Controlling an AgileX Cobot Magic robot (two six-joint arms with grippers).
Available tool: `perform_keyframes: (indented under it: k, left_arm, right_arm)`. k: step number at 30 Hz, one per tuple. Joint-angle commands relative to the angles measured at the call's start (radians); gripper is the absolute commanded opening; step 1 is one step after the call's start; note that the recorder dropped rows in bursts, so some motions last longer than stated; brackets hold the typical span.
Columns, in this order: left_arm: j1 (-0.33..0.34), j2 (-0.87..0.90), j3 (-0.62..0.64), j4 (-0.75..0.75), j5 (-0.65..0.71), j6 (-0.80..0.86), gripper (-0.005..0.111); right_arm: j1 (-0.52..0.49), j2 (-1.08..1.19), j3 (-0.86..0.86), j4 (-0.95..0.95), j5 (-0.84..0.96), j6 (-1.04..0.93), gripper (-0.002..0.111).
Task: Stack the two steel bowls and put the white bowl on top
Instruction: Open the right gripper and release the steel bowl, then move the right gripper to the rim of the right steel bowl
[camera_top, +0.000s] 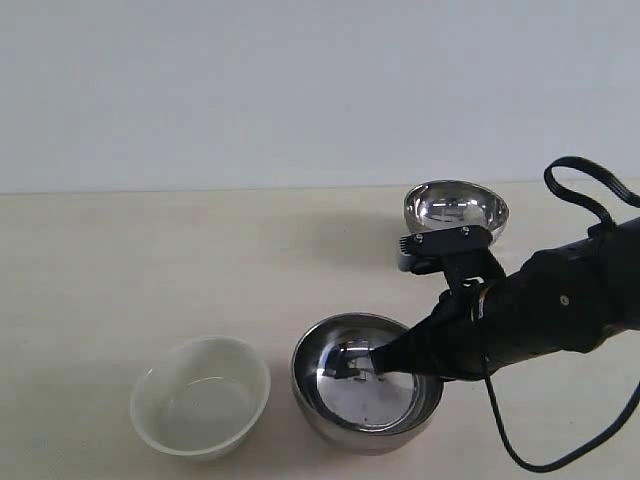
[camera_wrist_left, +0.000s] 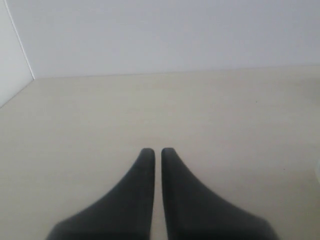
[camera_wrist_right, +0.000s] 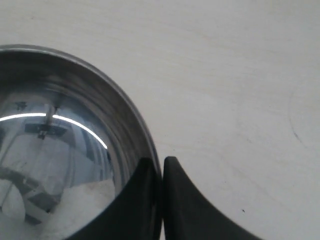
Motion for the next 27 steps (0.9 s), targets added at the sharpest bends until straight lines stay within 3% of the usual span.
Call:
perform_keyframes:
  k: [1,6,8,13,22,27]
  left_arm:
    - [0.001,-0.003,0.003,-0.003,0.000,-0.011,0.004]
    - [0.001,-0.003,0.003,-0.003,0.000,-0.011,0.004]
    - [0.001,-0.003,0.003,-0.003,0.000,-0.011,0.004]
    - [0.001,-0.003,0.003,-0.003,0.000,-0.011,0.004]
    - [0.001,-0.003,0.003,-0.003,0.000,-0.011,0.004]
    - [0.001,-0.003,0.003,-0.003,0.000,-0.011,0.004]
  right_arm:
    - [0.001,-0.002,-0.003,-0.003,0.015,-0.024,0.000]
    - [0.001,-0.005,-0.003,-0.003,0.015,-0.034,0.003]
    - [0.001,-0.014,-0.003,-0.003,0.015,-0.034,0.012]
    - [0.001,-0.045,-0.008,-0.003,0.039,-0.036,0.047]
    - [-0.006,-0.136,-0.119,-0.003,0.114,-0.038,0.047]
    - [-0.079,-0.153,-0.242,-0.007,0.212,-0.005,0.047]
